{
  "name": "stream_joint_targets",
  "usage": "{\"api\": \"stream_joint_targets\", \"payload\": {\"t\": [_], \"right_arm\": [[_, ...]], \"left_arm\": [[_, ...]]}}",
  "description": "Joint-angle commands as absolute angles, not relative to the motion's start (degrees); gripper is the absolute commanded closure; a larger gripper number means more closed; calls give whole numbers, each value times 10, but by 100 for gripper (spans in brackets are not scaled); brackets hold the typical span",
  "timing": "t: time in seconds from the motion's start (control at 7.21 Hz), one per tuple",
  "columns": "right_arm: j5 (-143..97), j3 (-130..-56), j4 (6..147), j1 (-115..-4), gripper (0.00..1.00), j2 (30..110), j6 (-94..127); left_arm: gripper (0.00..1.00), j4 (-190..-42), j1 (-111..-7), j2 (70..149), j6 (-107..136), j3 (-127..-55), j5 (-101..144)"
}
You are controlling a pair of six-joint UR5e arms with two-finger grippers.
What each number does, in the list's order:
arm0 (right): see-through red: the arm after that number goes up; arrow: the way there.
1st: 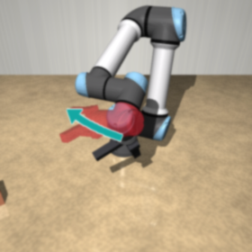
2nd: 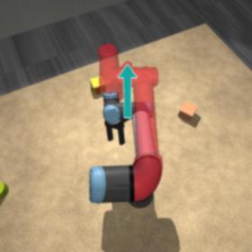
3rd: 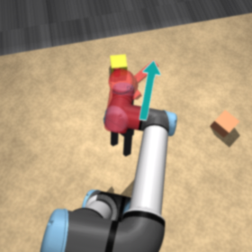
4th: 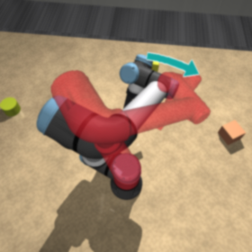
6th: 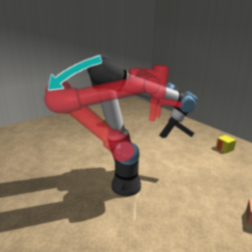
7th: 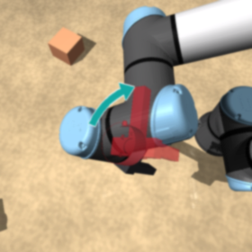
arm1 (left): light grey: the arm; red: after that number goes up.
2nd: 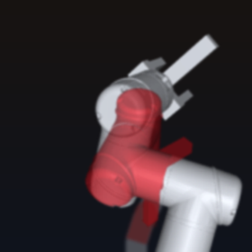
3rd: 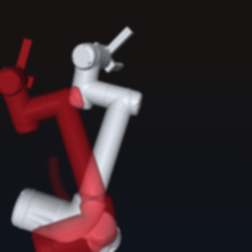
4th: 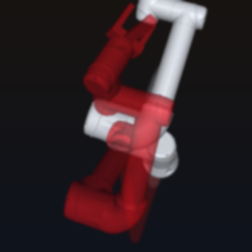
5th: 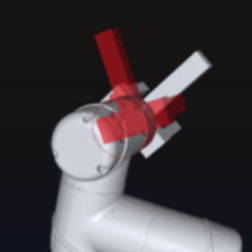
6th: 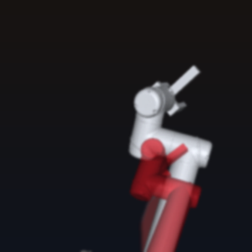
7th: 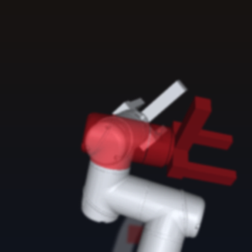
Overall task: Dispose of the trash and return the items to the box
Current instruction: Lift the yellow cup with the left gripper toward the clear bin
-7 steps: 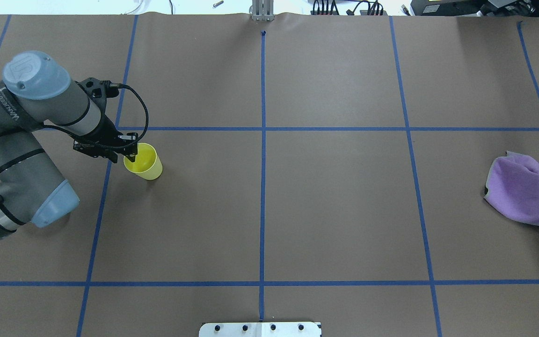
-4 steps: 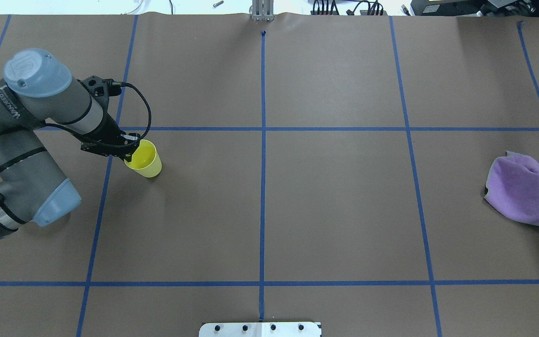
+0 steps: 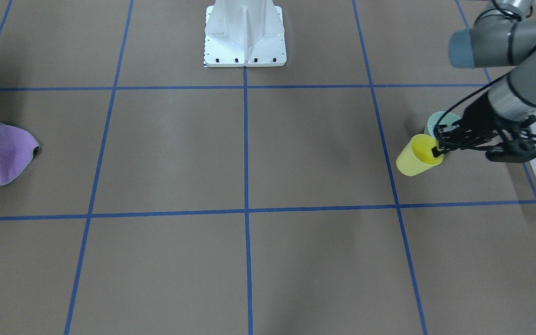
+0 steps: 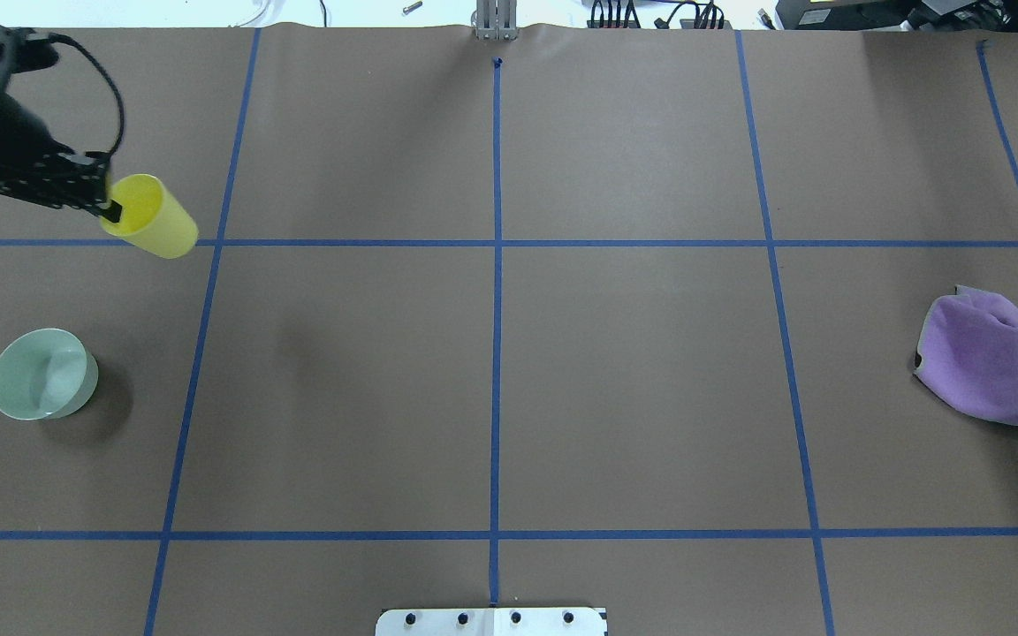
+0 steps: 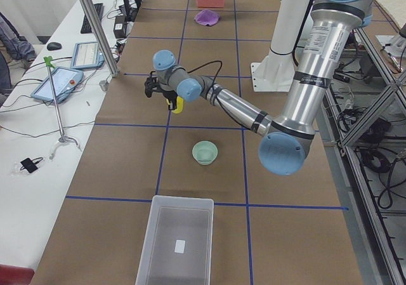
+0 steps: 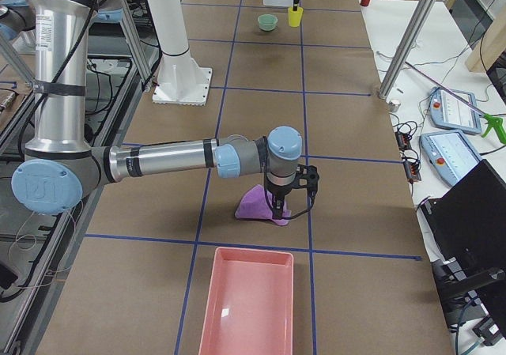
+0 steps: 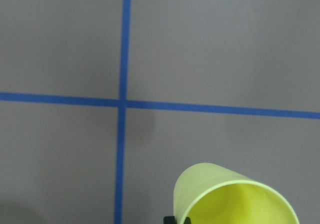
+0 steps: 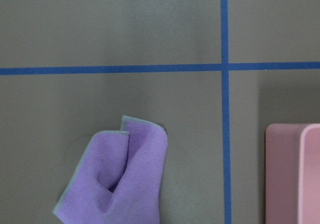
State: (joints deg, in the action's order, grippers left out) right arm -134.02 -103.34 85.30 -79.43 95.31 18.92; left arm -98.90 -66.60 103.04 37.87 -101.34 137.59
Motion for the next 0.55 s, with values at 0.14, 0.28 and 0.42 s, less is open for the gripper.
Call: {"api": "stream_joint_targets", "payload": {"t": [0.14, 0.28, 0.42], "right_arm": [[-1339, -1033, 759, -730, 0, 952, 330], [-1339, -1033, 759, -720, 0, 952, 336], [-1337, -1031, 759, -713, 0, 952, 339]], "left_arm": [[100, -930, -886, 981, -71, -878, 1384], [100, -935, -919, 982, -152, -823, 1383], [100, -939, -945, 979, -203, -791, 1380]]}}
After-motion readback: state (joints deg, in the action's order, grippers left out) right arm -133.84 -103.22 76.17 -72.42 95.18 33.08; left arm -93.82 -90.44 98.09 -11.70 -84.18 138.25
